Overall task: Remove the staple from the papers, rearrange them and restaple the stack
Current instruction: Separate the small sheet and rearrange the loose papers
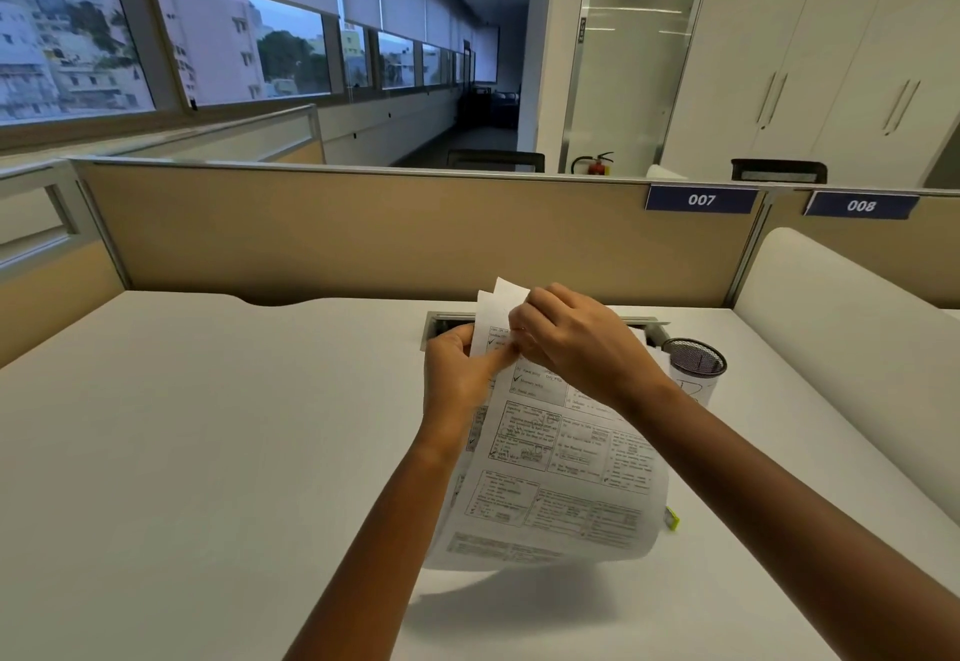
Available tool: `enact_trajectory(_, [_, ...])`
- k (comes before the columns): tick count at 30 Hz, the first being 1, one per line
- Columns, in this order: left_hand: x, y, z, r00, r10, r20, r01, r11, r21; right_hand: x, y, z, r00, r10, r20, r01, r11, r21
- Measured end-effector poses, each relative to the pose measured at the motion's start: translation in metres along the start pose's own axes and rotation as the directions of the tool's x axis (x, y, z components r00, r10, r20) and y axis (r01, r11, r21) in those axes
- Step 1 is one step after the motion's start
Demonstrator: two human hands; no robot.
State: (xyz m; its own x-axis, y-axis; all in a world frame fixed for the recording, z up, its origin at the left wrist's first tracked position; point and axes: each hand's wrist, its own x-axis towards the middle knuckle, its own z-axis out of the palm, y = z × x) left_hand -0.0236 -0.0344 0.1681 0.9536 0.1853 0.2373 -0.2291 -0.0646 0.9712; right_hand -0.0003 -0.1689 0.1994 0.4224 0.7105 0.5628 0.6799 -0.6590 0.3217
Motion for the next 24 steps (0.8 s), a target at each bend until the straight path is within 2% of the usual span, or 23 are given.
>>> enact_trajectory(4, [0.001,-0.003,0.005,0.989,0.102,-0.104,-0.087,0.987,0.138,0.004,-0.007,0.002,0.994,0.092,0.066,-0.093,0.996,0.01])
enact_trajectory(6, [0.0,-0.002,0.007,0.979,0.148,-0.137,-0.127,0.981,0.147,0.006,-0.01,0.004,0.983,0.158,0.091,-0.162,0.986,0.042])
enact_trajectory(8, [0.001,-0.003,0.007,0.973,0.173,-0.152,-0.153,0.98,0.131,0.007,-0.012,0.003,0.973,0.224,0.059,-0.229,0.969,0.098])
enact_trajectory(11, [0.004,-0.003,0.004,0.969,0.175,-0.172,-0.162,0.983,0.09,0.006,-0.011,0.001,0.94,0.341,-0.002,-0.335,0.923,0.188])
enact_trajectory(15, [0.008,0.003,-0.006,0.966,0.191,-0.173,-0.199,0.98,-0.03,0.0,-0.003,-0.001,0.856,0.514,-0.043,-0.472,0.813,0.34])
enact_trajectory(19, [0.013,0.01,-0.019,0.958,0.221,-0.181,-0.248,0.959,-0.141,-0.009,0.01,0.0,0.779,0.62,-0.1,-0.526,0.731,0.434])
enact_trajectory(22, [0.02,0.013,-0.032,0.965,0.169,-0.2,-0.208,0.958,-0.198,-0.02,0.019,0.001,0.724,0.675,-0.144,-0.54,0.683,0.491])
enact_trajectory(24, [0.027,0.011,-0.041,0.977,0.068,-0.204,-0.129,0.944,-0.303,-0.027,0.024,0.002,0.684,0.715,-0.145,-0.55,0.635,0.542])
